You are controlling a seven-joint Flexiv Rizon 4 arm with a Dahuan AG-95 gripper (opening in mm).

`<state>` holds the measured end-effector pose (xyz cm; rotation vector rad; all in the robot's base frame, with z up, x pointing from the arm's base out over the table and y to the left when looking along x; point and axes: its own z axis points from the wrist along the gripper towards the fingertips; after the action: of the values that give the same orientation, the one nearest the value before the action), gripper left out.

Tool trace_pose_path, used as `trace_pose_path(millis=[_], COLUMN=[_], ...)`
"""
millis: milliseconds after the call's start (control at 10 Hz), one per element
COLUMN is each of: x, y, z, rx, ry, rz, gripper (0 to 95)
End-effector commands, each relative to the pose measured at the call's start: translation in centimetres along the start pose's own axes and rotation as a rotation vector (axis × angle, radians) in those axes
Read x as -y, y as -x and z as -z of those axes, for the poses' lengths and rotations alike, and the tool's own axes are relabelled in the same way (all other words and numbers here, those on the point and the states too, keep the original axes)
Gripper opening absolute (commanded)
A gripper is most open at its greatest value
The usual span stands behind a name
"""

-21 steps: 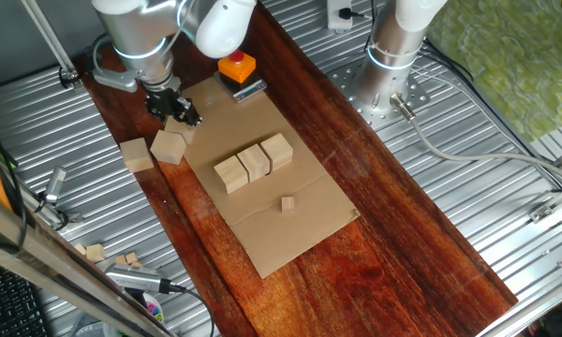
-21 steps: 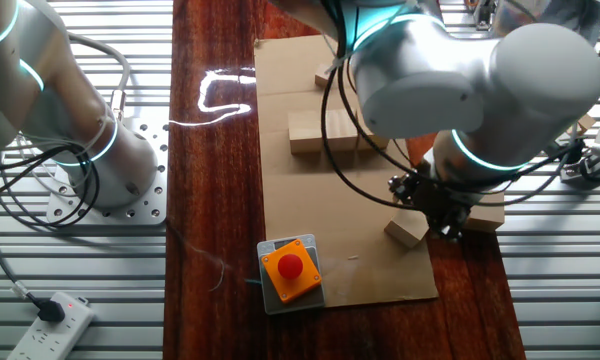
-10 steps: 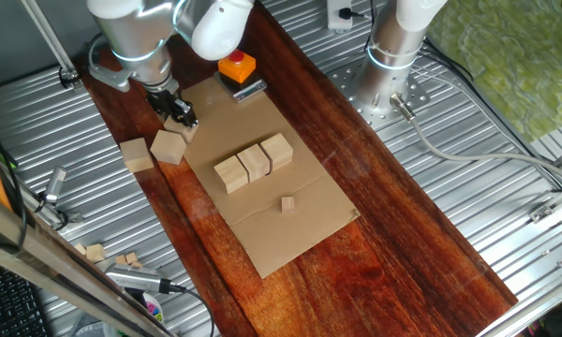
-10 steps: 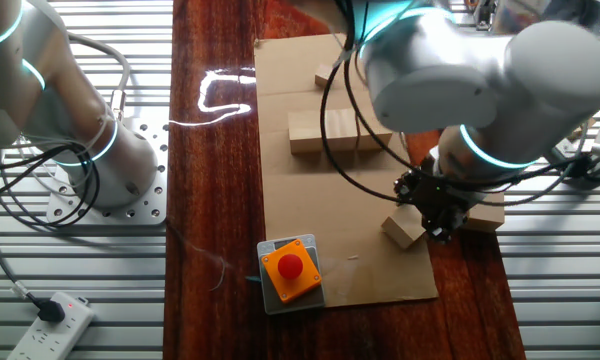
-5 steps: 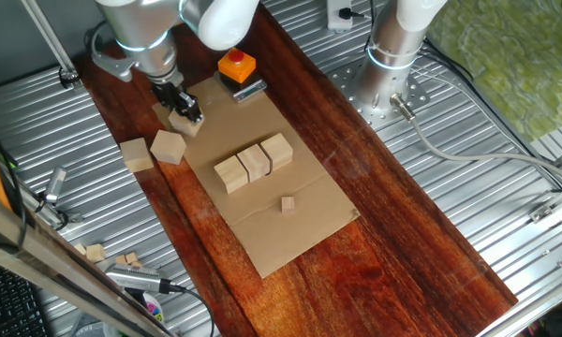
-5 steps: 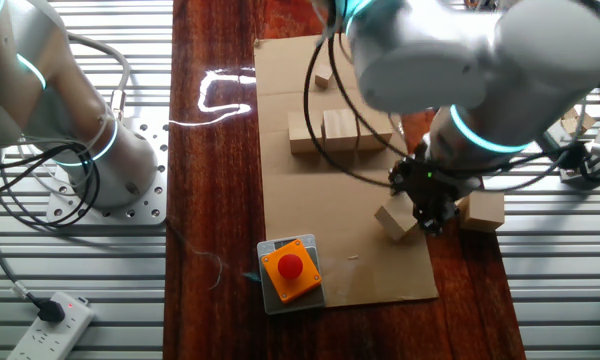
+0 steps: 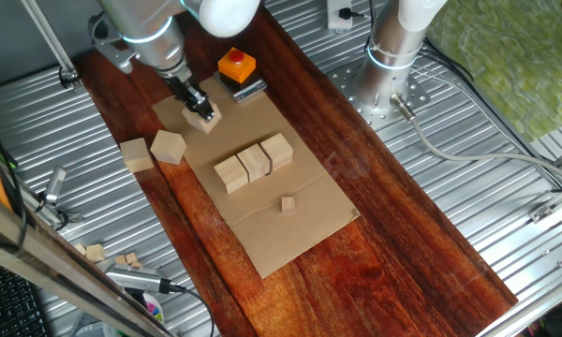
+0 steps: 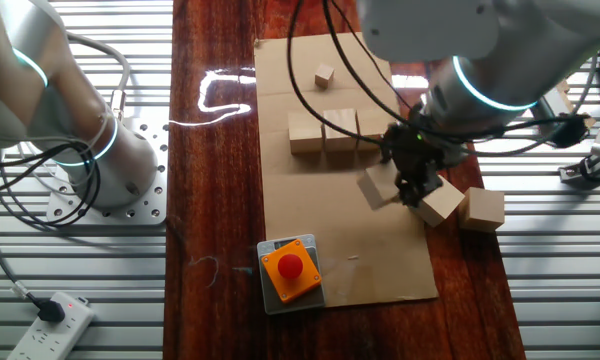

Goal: Stack the blocks into a pyramid shape

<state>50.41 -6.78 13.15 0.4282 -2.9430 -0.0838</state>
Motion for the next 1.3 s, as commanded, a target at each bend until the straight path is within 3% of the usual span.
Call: trace_pose_path(millis=[100,500,900,1200,1300], x=[-1.1,-2.2,-3.5,-4.5,-4.9], y=[0.2,2.2,4.3,5.6,6.2], z=[0.9,1.1,2.8,3.1,2.9], rx=[0.006,-0.008,-0.010,0.008,0.014], ry=[0.060,0.064,0.061,0.046,0.029], rz=[-0.070,-0.132,-0.190,-0.205,-0.214], gripper=[0.0,0.0,0.0,0.0,0.0])
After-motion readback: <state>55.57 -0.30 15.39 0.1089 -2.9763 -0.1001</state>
